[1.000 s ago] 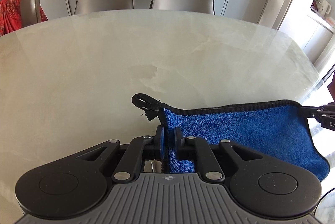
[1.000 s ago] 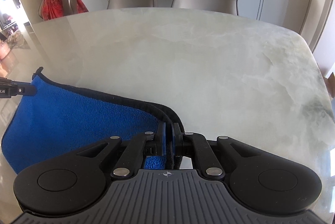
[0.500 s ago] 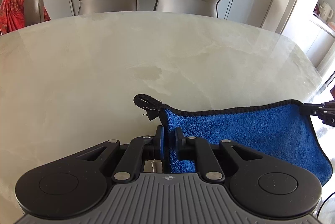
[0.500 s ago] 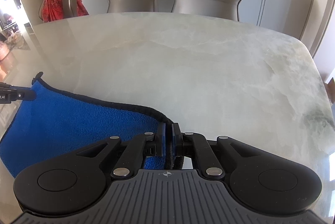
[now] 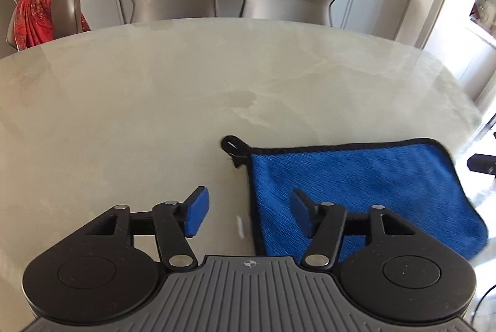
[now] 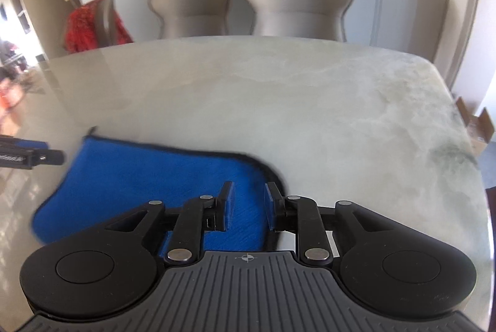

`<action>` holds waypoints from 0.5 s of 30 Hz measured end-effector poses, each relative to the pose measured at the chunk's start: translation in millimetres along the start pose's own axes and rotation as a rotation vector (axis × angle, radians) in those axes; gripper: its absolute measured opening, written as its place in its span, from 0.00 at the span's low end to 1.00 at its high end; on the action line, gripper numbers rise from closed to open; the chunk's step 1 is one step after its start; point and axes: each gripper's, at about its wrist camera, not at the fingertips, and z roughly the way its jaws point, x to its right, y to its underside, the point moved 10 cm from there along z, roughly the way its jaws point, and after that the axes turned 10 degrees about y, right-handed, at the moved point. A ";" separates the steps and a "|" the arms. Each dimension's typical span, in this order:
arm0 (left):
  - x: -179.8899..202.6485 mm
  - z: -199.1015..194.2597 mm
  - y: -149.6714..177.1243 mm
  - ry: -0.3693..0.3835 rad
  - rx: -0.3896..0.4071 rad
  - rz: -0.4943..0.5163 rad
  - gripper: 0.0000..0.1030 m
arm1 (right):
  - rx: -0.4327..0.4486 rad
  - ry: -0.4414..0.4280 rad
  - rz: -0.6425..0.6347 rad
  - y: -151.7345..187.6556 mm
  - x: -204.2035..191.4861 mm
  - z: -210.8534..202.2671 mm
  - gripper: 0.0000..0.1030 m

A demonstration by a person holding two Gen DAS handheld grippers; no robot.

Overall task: Fold towel
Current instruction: 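Lay the folded edge down and open both grippers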

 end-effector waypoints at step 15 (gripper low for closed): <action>37.0 1.4 79.9 0.052 -0.117 0.002 0.61 | -0.140 -0.035 0.020 84.1 -18.1 -18.9 0.23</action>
